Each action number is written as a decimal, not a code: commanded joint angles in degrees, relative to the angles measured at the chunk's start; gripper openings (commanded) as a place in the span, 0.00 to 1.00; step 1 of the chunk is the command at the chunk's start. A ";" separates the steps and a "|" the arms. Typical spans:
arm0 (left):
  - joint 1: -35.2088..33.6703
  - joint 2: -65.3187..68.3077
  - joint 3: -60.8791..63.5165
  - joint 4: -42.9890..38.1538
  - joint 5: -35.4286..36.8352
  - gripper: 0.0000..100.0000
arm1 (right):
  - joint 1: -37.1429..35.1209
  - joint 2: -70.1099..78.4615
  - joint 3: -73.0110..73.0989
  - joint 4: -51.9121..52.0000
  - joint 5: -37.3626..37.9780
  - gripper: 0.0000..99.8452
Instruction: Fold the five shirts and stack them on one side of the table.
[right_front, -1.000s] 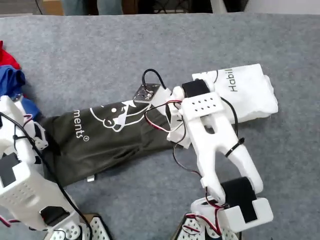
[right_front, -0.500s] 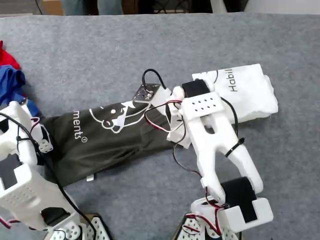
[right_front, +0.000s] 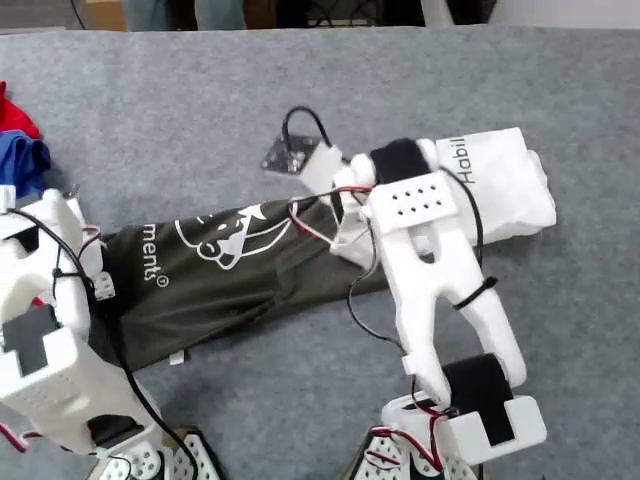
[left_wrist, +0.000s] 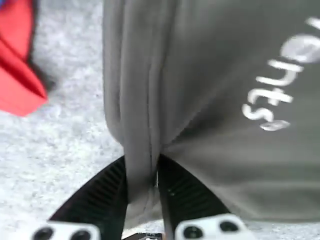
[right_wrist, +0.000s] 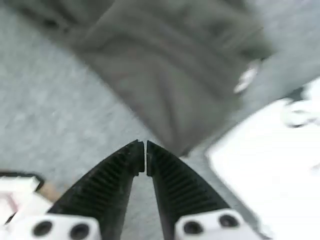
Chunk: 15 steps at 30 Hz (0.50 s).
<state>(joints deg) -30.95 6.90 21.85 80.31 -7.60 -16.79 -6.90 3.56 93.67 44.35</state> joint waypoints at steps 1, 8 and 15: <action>3.56 -8.97 -3.03 1.67 0.26 0.03 | 1.05 -2.77 -10.33 -0.26 0.18 0.02; 13.41 -20.48 -3.30 7.38 2.11 0.03 | 7.65 -2.59 -28.79 -4.48 0.18 0.02; 26.07 -25.14 -3.38 7.82 6.68 0.03 | 21.10 -2.68 -36.18 -4.31 0.62 0.02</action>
<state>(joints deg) -9.85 -15.34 21.23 88.48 -3.65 -1.32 -6.99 -29.05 90.15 44.35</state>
